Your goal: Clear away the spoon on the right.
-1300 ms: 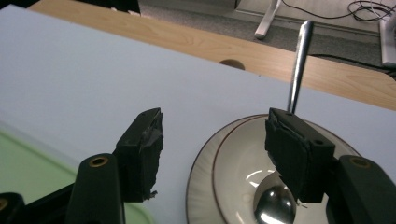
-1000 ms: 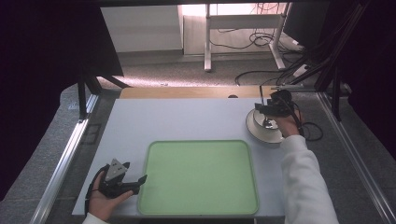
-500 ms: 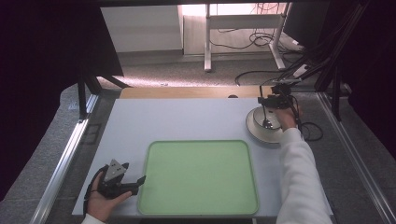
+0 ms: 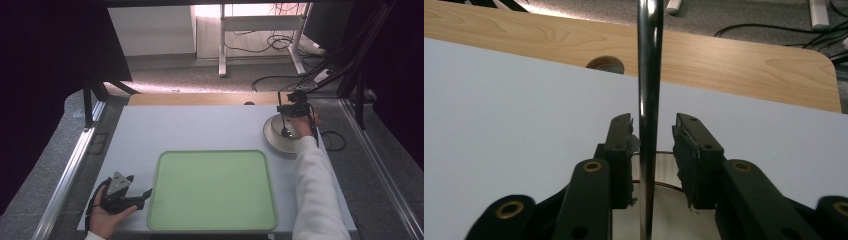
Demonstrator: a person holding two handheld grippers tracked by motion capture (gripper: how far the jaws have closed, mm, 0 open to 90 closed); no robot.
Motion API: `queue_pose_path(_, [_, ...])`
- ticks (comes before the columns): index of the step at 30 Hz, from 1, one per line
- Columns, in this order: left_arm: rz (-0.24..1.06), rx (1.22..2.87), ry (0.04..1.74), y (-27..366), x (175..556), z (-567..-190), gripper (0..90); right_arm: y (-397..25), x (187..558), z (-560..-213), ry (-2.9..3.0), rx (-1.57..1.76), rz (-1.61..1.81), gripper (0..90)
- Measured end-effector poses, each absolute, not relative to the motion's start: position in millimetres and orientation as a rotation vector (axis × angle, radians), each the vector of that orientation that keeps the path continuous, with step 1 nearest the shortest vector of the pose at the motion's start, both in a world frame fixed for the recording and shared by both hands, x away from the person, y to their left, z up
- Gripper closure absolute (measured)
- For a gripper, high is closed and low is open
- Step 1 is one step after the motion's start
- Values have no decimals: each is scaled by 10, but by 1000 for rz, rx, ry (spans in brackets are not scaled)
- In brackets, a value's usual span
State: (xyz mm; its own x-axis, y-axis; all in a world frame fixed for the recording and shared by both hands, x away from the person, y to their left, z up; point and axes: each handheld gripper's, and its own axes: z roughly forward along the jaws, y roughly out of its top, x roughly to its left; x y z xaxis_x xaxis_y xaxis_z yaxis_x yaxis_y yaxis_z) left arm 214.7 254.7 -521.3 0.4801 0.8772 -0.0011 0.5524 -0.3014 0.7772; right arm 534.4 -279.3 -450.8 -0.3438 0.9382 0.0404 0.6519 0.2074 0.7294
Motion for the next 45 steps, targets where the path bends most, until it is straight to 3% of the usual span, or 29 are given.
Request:
queue_pose_path(5, [561,1991,1188,2570,2133,-5218,181,-2825,5366,-4551,2078,1500,933,827])
queue_pose_path(7, [562,1988,1192,2580,2128,-5218,181,-2841,5369,-4548,2068,1511,944,836])
queue_pose_path(29, [544,2017,1191,2555,2137,-5247,178,-2963,5119,-4261,1990,1392,1034,897])
queue_pose_path(45, [547,2020,1188,2537,2145,-5247,178,-2988,4650,-3739,1931,1240,1266,897])
